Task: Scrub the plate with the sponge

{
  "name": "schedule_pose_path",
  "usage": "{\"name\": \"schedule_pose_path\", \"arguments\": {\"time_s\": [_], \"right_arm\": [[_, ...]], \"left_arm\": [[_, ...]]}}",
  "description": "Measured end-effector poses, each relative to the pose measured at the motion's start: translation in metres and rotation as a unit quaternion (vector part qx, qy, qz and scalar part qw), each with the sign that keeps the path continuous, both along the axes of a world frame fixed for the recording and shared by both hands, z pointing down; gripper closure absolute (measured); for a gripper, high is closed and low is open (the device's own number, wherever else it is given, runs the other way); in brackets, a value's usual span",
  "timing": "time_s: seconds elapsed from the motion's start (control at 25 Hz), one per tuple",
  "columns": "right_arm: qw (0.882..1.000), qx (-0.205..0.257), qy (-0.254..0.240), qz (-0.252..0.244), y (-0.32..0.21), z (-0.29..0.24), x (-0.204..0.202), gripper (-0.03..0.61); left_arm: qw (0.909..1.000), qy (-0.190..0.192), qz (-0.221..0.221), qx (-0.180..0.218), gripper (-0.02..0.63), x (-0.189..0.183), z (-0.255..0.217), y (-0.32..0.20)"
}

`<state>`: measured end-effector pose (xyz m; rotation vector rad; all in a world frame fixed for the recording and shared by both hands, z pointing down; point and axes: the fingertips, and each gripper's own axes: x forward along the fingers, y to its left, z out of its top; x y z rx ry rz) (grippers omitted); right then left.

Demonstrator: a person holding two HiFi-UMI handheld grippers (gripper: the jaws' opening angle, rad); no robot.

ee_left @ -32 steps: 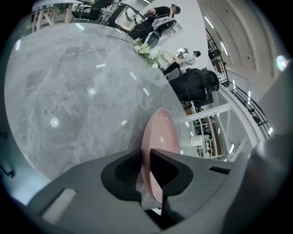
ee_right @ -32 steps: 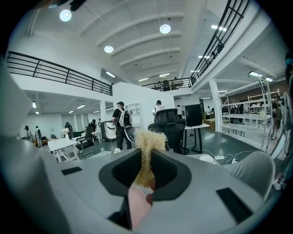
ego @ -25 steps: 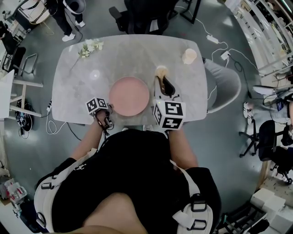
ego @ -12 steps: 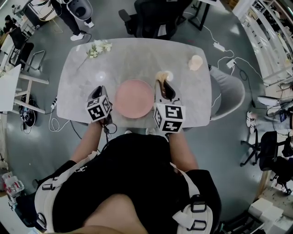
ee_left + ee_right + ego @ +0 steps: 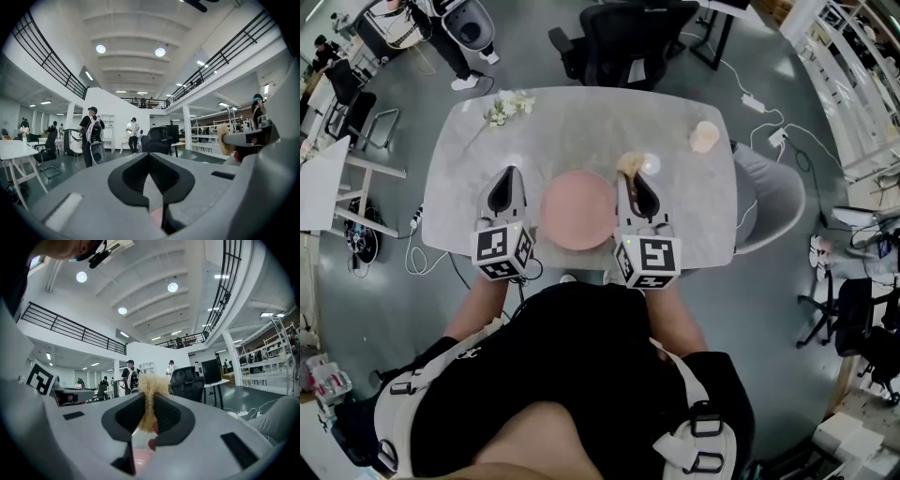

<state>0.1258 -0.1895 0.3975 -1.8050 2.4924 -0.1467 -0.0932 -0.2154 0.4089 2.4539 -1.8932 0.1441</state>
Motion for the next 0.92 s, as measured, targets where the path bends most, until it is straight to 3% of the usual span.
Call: {"name": "schedule_pose_path", "arguments": {"time_s": [0.24,0.56,0.92], "right_arm": [[1.000,-0.015,-0.004,0.009,-0.001,0.009,0.006,0.517],[1.000,-0.024,0.003,0.009,-0.005,0.016,0.011,0.517],[1.000,-0.026,0.015,0.006,-0.013,0.020,0.012,0.517]], "left_arm": [[0.9994,-0.011,0.016,-0.027,0.609,0.009,0.010,0.001],[0.9980,0.014,0.052,-0.034,0.607,0.027,0.011,0.000],[0.9971,0.011,0.056,-0.050,0.608,0.032,0.018,-0.008]]}}
